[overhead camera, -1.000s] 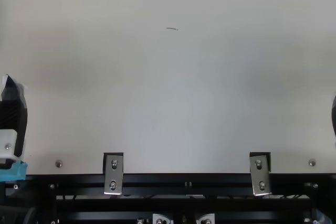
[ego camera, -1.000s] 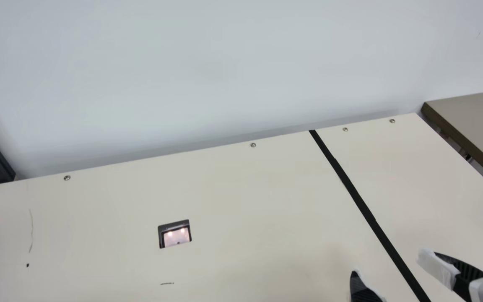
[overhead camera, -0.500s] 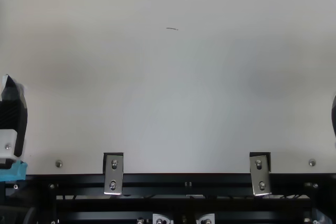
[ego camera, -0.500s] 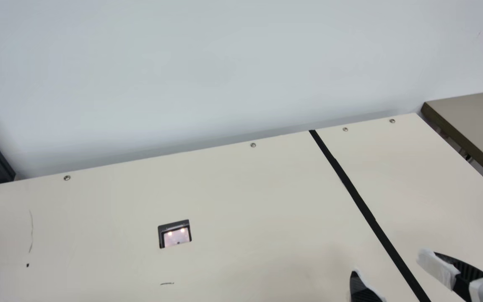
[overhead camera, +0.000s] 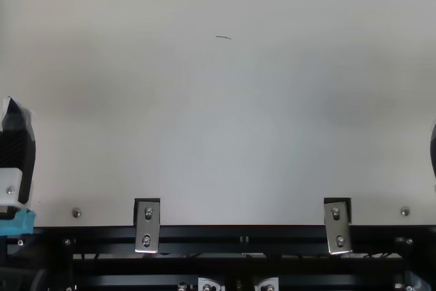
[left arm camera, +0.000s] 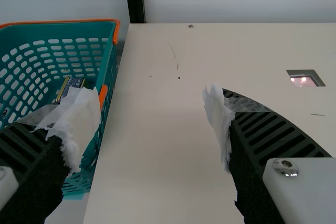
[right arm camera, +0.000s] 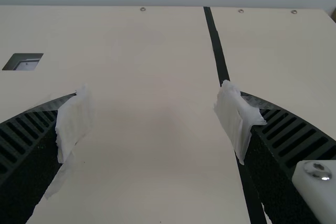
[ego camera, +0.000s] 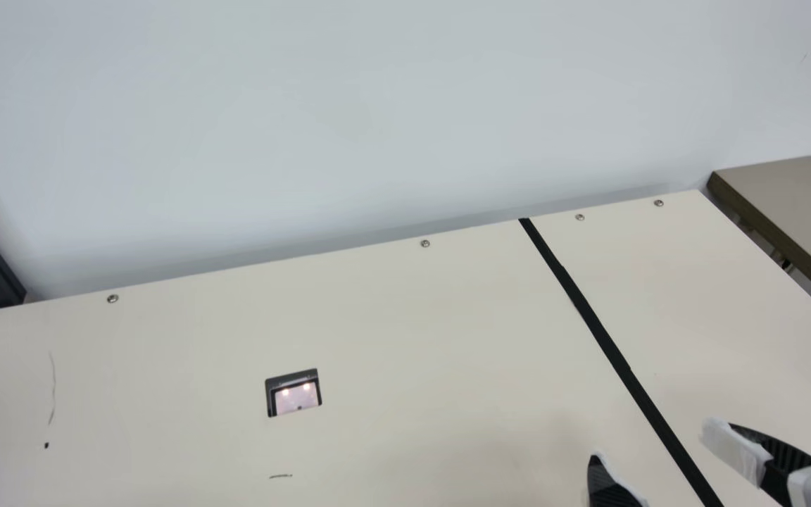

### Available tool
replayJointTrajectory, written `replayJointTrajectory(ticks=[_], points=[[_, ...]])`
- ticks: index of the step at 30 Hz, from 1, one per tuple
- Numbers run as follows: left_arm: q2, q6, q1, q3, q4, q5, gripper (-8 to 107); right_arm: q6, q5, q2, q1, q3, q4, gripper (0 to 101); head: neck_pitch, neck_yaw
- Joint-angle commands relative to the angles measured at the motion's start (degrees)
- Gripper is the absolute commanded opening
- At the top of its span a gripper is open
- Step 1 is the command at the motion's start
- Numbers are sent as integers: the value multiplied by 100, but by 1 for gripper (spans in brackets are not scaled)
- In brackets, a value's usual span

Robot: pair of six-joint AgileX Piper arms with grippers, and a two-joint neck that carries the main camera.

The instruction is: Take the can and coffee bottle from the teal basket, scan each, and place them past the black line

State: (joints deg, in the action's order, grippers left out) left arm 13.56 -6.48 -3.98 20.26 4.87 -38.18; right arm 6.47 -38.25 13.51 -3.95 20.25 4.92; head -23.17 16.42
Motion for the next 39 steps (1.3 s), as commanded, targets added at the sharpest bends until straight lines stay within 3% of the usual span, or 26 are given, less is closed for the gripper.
replayJointTrajectory(ticks=[1,5,10,15,20,22,27,28,31,39], points=[[0,0,0,0,0,0,90,-15,8,-4,15,30,6,101,-183,-53],[0,0,0,0,0,0,90,61,14,232,-44,686,30,101,-183,-53],[0,0,0,0,0,0,90,224,-406,711,-88,2169,255,101,-183,-53],[0,0,0,0,0,0,90,-101,-1424,1122,-245,3492,988,101,-183,-53],[0,0,0,0,0,0,90,-705,-2741,1239,-532,4295,1922,101,-183,-53],[0,0,0,0,0,0,90,-929,-3165,1214,-631,4391,2187,101,-183,-53],[0,0,0,0,0,0,90,-1567,-3165,1161,-111,3791,1993,101,-183,-53],[0,0,0,0,0,0,90,-1280,-3108,1189,-484,4402,2196,101,-183,-53],[0,0,0,0,0,0,90,-1556,-3225,1156,-186,4377,2199,101,-183,-53],[0,0,0,0,0,0,90,-1659,-3165,1168,-162,4345,2267,101,-183,-53]])
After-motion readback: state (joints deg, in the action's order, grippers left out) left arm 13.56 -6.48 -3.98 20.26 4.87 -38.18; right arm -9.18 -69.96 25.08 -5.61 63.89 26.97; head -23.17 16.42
